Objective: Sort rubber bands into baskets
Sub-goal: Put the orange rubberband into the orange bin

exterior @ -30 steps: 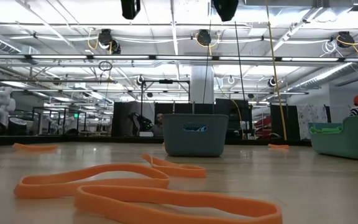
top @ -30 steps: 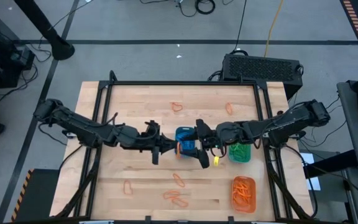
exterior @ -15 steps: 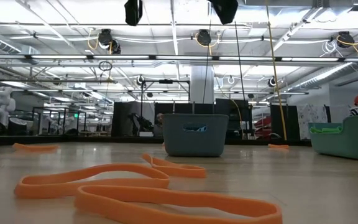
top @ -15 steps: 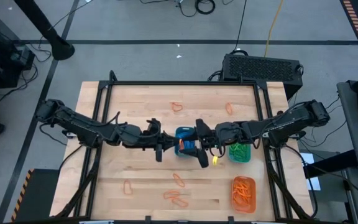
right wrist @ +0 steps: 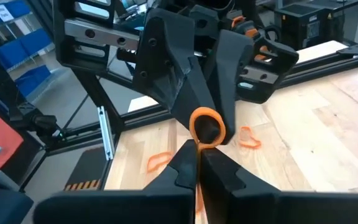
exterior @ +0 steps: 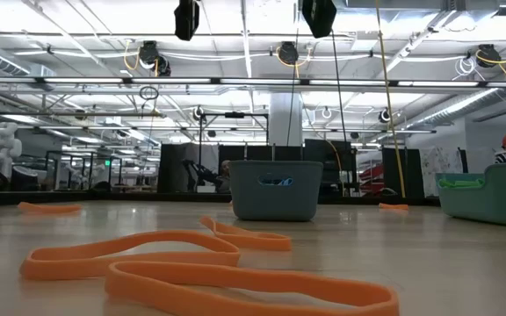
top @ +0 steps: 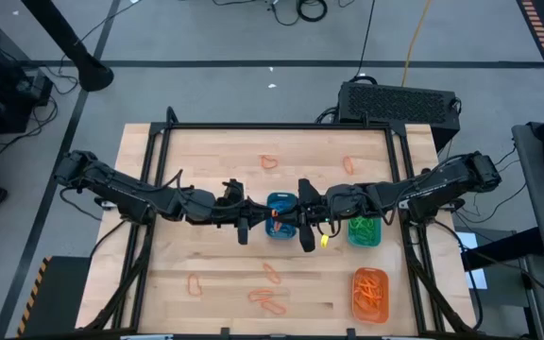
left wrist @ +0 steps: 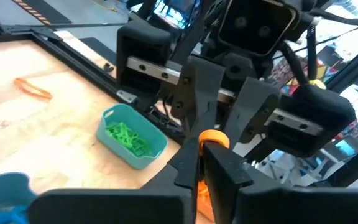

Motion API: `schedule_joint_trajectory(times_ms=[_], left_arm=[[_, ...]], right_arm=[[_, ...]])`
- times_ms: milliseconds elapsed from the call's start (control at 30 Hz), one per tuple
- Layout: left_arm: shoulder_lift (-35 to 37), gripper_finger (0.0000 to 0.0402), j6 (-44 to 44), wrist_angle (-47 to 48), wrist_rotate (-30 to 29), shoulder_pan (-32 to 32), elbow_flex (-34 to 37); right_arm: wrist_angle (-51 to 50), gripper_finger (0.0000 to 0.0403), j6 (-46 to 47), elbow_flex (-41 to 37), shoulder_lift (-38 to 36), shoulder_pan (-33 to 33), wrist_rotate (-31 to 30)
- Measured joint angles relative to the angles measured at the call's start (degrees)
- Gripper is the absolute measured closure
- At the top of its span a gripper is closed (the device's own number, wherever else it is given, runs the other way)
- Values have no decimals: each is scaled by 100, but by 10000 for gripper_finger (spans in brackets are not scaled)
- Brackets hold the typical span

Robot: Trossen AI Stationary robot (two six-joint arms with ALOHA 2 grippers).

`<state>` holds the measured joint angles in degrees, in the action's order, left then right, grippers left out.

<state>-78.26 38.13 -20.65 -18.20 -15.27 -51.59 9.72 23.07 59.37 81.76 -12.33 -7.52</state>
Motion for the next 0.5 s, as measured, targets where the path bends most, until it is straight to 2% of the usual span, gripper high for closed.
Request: schedule_joint_trajectory(times_ms=[133, 333, 433, 500], left_arm=[[0, 337, -167, 192, 130, 3, 0], [196, 254, -251, 885, 243, 49, 2], [362, 228, -120, 1487, 693, 112, 2], [451, 222, 59, 1859, 1162, 149, 4]], right_arm=[[-102, 400, -68, 0, -16, 0, 24], [-626, 402, 59, 0, -158, -1, 16], [-1082, 402, 279, 0, -309, -23, 40], [-1482, 402, 528, 0, -462, -62, 260]])
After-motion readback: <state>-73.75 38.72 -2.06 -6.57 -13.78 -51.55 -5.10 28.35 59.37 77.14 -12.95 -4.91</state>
